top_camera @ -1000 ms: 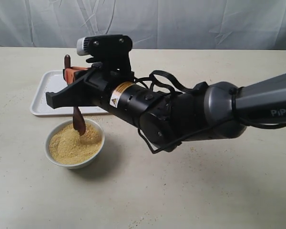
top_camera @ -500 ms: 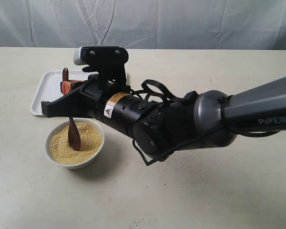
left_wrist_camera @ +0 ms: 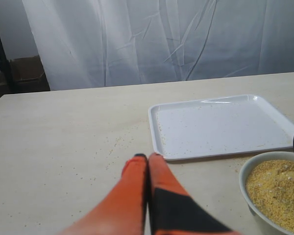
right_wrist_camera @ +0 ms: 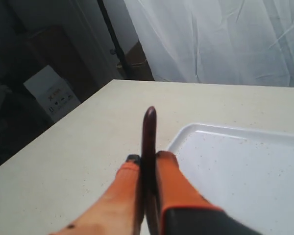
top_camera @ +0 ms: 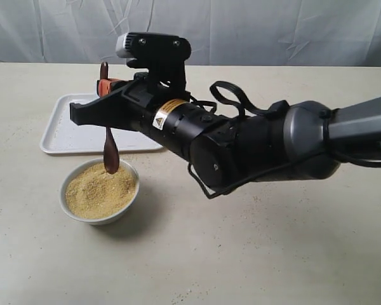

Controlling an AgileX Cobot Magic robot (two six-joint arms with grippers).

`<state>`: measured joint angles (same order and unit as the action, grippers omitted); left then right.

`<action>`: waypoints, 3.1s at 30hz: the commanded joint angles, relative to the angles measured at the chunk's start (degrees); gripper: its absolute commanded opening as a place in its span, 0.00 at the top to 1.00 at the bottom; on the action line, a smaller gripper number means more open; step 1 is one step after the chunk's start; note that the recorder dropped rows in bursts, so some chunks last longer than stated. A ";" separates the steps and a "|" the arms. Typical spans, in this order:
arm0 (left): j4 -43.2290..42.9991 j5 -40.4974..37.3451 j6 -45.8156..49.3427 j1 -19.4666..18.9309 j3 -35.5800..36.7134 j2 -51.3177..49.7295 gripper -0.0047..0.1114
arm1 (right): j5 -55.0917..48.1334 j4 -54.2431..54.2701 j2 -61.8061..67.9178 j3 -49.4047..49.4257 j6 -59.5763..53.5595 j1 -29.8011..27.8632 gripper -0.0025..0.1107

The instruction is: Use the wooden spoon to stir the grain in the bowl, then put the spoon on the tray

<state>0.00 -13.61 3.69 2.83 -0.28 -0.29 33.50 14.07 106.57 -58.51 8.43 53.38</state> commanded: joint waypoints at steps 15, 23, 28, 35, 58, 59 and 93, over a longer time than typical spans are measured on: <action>0.00 -0.05 -0.08 0.36 0.28 0.29 0.96 | -0.90 -5.64 4.56 -0.10 9.36 -0.64 0.98; 0.00 -0.05 -0.08 0.36 0.28 0.29 0.96 | 3.00 -9.82 2.97 -0.10 12.46 -0.78 0.98; 0.00 -0.05 -0.08 0.36 0.28 0.29 0.96 | 2.79 -7.37 0.86 -0.10 2.93 -0.78 0.98; 0.00 -0.05 -0.08 0.36 0.28 0.29 0.96 | 2.79 -6.35 3.72 -0.10 -2.44 -0.78 0.98; 0.00 -0.05 -0.08 0.36 0.28 0.29 0.96 | 2.68 -10.60 0.71 -0.10 0.31 1.35 0.98; 0.00 -0.05 -0.08 0.36 0.28 0.29 0.96 | 1.82 -10.60 0.71 -0.10 -0.66 1.35 0.98; 0.00 -0.05 -0.08 0.36 0.28 0.29 0.96 | -59.07 -44.74 35.82 -63.10 -21.78 -4.31 0.98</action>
<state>0.00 -13.61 3.69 2.83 -0.28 -0.29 -26.28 -27.62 140.75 -119.97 -13.15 48.92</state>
